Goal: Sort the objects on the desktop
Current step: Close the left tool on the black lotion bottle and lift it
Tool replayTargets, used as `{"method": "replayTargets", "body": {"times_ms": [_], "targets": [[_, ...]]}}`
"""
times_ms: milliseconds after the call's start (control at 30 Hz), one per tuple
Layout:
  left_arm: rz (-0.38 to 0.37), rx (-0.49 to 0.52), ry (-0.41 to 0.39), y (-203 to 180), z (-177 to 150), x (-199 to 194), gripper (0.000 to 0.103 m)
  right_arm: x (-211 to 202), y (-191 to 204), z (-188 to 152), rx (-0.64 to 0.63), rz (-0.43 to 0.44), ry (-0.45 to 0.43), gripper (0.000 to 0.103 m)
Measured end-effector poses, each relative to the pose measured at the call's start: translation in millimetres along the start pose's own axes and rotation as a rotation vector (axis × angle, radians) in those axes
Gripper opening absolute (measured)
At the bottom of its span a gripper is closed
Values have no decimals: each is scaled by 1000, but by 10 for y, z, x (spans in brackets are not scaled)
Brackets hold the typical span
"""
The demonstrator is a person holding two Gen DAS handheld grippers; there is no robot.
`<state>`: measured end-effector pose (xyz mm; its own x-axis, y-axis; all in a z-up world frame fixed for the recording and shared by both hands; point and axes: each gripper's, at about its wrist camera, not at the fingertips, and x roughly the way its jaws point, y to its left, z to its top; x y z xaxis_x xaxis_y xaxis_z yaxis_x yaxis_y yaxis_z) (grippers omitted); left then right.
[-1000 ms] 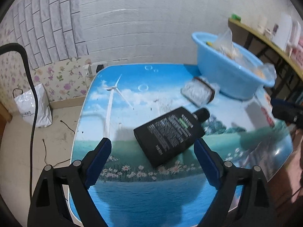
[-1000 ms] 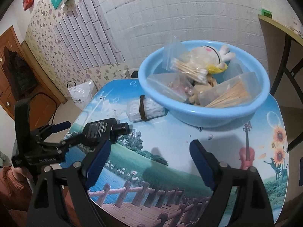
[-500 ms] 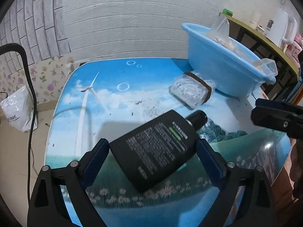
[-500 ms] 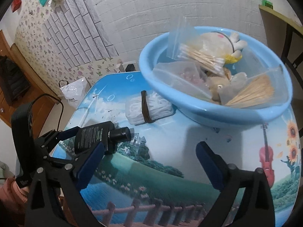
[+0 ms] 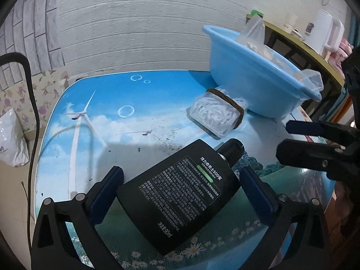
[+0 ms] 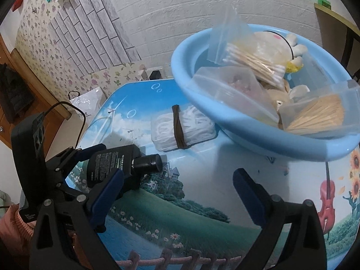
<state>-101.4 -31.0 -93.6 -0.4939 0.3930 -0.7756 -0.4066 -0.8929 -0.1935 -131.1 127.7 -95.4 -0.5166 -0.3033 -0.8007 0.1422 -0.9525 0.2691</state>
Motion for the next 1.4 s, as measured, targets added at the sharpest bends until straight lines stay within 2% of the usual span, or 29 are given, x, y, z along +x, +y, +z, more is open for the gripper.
{"method": "replayTargets", "body": {"times_ms": [33,67,167,233,267,333,400,433,467,567,667,700,800,867,1067,1400], "targets": [[-5,3,-6,6,-6,-19,96,5,-2,-2,2,1,1,99],[-17,0,-22,23,-15,-64,82,11,-3,-4,4,3,2,100],[-67,-66,-28,174,-14,-141,58,14,3,-5,5,5,1,100],[-77,-90,-34,254,-20,-171,49,29,36,-1,2,7,1,100],[-78,-93,-32,271,-22,-185,48,28,44,1,0,9,1,100],[-81,-70,-24,240,-27,-189,50,25,59,2,-3,11,1,100],[-62,-17,-5,153,-24,-160,68,30,48,2,0,13,3,100],[-44,22,12,83,-23,-129,80,29,50,4,0,12,5,100],[-32,56,22,20,-24,-99,87,27,46,2,2,12,6,100],[-10,154,48,-153,-35,-12,91,7,42,3,2,10,3,99],[50,242,78,-309,-42,132,98,2,46,-1,2,5,0,100],[41,243,66,-322,-35,141,99,-1,44,-5,4,3,1,100],[38,234,66,-321,22,184,99,4,31,-11,11,1,3,100],[29,239,56,-313,33,164,88,5,24,-22,13,2,6,100],[-11,288,48,-280,-66,30,75,20,45,-35,8,12,9,100],[-35,321,56,-263,-185,-119,69,42,41,-20,9,15,14,100]]}}
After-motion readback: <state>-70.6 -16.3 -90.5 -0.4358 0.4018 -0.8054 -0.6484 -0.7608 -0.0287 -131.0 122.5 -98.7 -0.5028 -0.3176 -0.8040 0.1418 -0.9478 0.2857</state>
